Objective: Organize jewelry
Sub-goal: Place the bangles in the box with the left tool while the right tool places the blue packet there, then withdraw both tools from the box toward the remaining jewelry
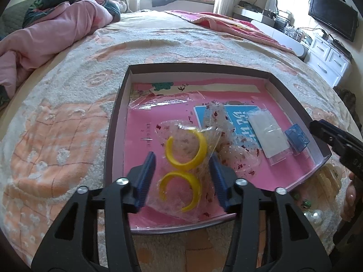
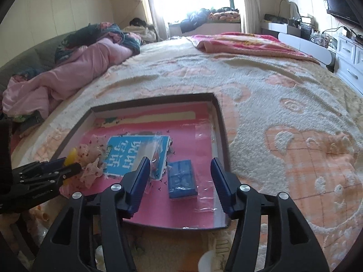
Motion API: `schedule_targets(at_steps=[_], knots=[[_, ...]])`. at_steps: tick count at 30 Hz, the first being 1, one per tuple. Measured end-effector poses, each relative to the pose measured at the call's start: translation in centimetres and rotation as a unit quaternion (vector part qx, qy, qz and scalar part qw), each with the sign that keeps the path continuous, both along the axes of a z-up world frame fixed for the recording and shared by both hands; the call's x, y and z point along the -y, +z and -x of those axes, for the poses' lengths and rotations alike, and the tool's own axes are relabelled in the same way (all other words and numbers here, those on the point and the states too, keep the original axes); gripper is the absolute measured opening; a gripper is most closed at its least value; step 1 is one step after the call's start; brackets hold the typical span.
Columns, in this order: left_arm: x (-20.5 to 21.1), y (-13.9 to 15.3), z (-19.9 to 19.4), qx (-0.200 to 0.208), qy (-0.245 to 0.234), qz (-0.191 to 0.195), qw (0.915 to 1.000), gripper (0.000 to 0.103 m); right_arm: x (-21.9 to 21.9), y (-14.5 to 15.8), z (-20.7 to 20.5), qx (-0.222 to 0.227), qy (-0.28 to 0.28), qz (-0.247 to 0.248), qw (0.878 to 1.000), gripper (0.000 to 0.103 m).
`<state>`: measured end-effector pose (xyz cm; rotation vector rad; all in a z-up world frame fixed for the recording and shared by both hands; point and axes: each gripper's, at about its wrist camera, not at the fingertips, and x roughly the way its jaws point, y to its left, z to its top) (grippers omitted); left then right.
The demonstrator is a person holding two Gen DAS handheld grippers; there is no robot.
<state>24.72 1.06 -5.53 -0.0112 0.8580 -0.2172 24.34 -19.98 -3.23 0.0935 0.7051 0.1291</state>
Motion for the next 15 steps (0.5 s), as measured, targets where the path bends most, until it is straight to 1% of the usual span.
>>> schedule_targets(at_steps=[1,6,8,10,12,14,15], knots=[[-0.1,0.1,0.1,0.001,0.002,0.003,1.0,0.054,0.2,0.3,0.3,0.005,-0.001,-0.002,1.0,0.056],[-0.6,0.9,0.6,0.013,0.009,0.014,0.9998,0.065,0.8,1.2,1.5,0.026,-0.006,-0.003,1.0,0.067],[-0.8,1.5,1.0,0.021,0.013,0.02,0.9995,0.074,0.9,1.5,1.9,0.032,-0.007,-0.003,0.999,0.073],[-1.0,2.1,1.3,0.031,0.017,0.025,0.9991,0.081,1.1,1.8,2.4,0.039,-0.008,-0.007,0.999,0.076],[-1.2,2.7,1.6,0.041,0.02,0.027,0.9986,0.083,1.2,2.1,3.0,0.045,-0.009,-0.01,0.999,0.079],[-1.3,3.2,1.9,0.052,0.026,0.022,0.9981,0.092,1.4,2.4,3.6,0.05,-0.013,-0.009,0.999,0.081],[-1.4,3.4,2.0,0.055,0.028,0.023,0.9978,0.092,1.5,2.5,3.7,0.052,-0.014,-0.008,0.999,0.082]])
